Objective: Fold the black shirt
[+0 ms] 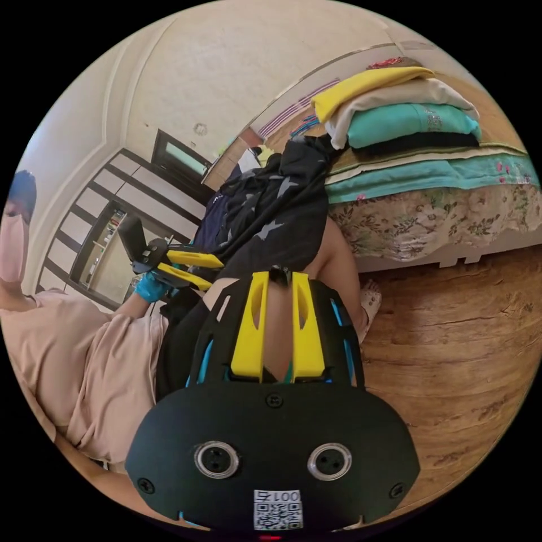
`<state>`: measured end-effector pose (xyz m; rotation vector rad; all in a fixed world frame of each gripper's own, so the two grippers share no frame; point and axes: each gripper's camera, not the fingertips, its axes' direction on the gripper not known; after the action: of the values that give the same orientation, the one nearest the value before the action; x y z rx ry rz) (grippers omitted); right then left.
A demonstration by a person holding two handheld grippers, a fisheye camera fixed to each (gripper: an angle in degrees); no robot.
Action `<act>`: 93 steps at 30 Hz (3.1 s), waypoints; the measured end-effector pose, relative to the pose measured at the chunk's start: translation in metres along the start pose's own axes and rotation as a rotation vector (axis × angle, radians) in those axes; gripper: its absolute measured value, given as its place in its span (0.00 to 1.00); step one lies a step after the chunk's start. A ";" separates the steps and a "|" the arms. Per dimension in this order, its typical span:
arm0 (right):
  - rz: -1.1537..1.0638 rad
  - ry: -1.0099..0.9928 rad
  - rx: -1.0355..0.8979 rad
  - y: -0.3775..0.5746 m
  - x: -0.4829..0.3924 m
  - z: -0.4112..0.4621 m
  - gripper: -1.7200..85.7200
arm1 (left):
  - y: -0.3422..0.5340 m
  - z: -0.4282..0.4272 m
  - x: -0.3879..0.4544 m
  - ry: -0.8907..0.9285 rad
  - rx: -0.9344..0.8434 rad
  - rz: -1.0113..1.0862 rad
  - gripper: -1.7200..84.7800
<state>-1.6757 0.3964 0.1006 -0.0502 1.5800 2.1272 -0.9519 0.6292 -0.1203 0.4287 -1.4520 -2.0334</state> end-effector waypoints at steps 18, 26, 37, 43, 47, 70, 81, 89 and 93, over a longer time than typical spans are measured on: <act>-0.392 0.461 -0.038 -0.044 -0.138 0.005 0.03 | 0.015 -0.026 -0.017 -0.027 0.149 -0.179 0.01; -0.451 0.569 -0.094 -0.022 -0.196 -0.025 0.03 | 0.031 -0.059 -0.010 -0.071 0.207 -0.193 0.01; -0.417 0.625 -0.097 -0.008 -0.241 -0.053 0.02 | 0.004 -0.033 0.037 -0.013 0.195 -0.062 0.09; -0.412 0.660 -0.125 -0.008 -0.231 -0.052 0.02 | 0.016 -0.042 0.023 0.110 0.257 -0.090 0.02; -0.365 0.603 -0.104 -0.008 -0.212 -0.052 0.02 | 0.028 -0.056 0.013 0.165 0.280 -0.093 0.01; -0.240 0.401 -0.298 0.031 -0.082 -0.026 0.04 | -0.007 0.009 0.015 -0.013 0.045 -0.102 0.00; -0.028 0.149 -0.211 0.043 -0.011 -0.030 0.10 | -0.005 0.012 0.010 0.085 0.029 -0.092 0.01; 0.018 0.112 -0.198 0.048 0.011 -0.027 0.08 | -0.005 0.007 0.014 0.130 0.052 -0.037 0.05; 0.005 0.074 -0.143 0.049 0.002 -0.037 0.04 | -0.004 0.009 0.016 0.148 0.070 -0.038 0.06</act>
<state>-1.7069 0.3530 0.1312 -0.1739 1.4673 2.2630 -0.9707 0.6262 -0.1201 0.6270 -1.4382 -1.9404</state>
